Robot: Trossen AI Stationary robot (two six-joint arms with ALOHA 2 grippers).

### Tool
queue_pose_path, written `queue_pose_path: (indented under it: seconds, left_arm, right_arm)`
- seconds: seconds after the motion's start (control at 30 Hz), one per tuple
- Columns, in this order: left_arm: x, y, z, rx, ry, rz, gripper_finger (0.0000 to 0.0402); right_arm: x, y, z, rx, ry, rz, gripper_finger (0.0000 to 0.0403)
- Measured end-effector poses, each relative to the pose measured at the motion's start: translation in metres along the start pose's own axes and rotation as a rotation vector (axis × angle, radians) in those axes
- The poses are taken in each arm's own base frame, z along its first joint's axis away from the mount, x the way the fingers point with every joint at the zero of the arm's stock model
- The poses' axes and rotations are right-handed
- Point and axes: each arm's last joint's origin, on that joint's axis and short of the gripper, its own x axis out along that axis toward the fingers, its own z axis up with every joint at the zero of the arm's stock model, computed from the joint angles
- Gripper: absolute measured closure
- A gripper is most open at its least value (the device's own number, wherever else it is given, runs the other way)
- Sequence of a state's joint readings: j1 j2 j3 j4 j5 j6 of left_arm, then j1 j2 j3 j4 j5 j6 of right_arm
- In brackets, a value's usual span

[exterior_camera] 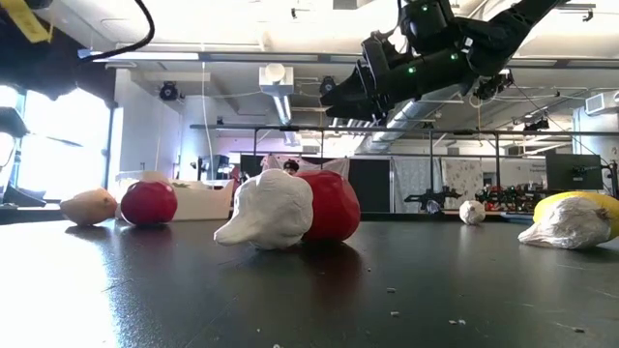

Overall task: Sort produce into baskets
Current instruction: Put the red tomato into the white bin

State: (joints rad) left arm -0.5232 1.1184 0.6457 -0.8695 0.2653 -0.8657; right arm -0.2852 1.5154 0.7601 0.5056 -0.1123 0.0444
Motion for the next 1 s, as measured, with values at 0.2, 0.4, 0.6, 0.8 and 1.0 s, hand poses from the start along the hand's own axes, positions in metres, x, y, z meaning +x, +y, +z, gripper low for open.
queue_pose_path:
  seconds: [0.2, 0.4, 0.6, 0.8, 1.0]
  left_arm:
    - [-0.025, -0.012, 0.003, 0.140, -0.039, 0.035, 0.0209]
    - [-0.044, -0.019, 0.016, 0.260, -0.206, 0.018, 0.0263]
    - [-0.047, -0.008, 0.047, 0.410, -0.478, -0.030, 0.0333]
    - [-0.043, 0.012, 0.077, 0.499, -0.795, -0.051, 0.0395]
    - [-0.039, 0.031, 0.091, 0.534, -1.101, -0.104, 0.0395]
  right_arm:
    - [0.000, 0.000, 0.000, 0.000, -0.001, -0.016, 0.0183]
    - [0.000, 0.000, 0.000, -0.001, 0.001, -0.013, 0.0183]
    - [0.001, 0.021, -0.007, -0.002, 0.066, -0.006, 0.0183]
    - [-0.001, 0.060, -0.023, 0.003, 0.200, -0.003, 0.0183]
    - [-0.010, 0.102, -0.034, 0.015, 0.254, 0.022, 0.0183]
